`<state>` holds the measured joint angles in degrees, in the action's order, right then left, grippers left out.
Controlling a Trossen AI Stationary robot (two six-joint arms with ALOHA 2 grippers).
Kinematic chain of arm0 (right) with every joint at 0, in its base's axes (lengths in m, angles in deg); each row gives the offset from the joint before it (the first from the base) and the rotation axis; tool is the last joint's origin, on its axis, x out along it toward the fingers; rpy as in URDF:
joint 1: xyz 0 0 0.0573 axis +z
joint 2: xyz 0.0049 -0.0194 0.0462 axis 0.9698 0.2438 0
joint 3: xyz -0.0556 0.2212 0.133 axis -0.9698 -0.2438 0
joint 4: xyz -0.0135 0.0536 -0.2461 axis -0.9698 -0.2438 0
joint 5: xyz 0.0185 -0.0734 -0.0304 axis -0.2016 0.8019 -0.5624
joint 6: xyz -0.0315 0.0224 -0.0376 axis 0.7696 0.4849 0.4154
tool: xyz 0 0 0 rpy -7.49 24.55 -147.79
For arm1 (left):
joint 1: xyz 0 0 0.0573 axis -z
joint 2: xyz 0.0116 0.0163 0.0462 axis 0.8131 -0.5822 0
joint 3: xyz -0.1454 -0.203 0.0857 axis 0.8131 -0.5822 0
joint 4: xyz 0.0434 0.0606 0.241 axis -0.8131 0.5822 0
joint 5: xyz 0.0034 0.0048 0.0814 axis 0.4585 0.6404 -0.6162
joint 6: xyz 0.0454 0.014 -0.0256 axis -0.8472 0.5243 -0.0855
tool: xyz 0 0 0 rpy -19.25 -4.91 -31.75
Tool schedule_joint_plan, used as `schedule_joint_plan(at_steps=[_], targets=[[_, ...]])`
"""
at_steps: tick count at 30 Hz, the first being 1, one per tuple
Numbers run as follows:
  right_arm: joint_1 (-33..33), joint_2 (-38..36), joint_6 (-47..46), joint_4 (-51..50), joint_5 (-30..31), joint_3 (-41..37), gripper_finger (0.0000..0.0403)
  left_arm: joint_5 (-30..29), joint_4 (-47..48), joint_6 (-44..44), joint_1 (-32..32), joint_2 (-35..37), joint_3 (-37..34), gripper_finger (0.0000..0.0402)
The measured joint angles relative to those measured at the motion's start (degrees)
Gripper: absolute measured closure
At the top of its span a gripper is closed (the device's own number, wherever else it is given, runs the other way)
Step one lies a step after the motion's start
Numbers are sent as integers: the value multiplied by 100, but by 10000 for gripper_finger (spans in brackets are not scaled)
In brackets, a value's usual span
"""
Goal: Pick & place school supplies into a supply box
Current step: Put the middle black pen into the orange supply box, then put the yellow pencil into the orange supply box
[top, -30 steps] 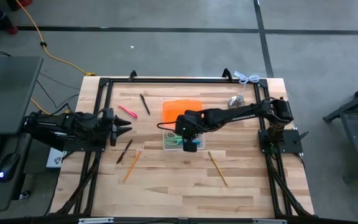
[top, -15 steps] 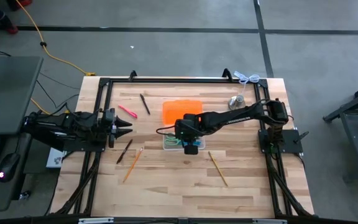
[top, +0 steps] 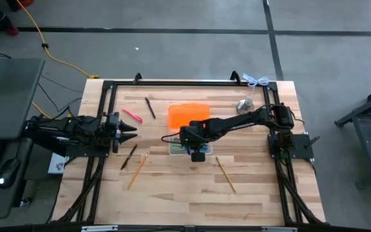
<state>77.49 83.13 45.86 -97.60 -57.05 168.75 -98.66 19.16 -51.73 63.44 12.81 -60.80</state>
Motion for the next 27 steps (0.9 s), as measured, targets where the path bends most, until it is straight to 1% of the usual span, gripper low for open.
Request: schedule_joint_plan(at_steps=[9, 19, 27], targets=[[-10, 23, 44, 41, -32, 0, 390, 0, 0, 44, 0, -2, 0, 231], [-11, 42, 43, 106, -179, 0, 368, -2, 0, 44, 0, -1, 0, 231], [-11, 42, 0, 123, -213, 0, 366, -2, 0, 46, 0, -2, -2, 231]])
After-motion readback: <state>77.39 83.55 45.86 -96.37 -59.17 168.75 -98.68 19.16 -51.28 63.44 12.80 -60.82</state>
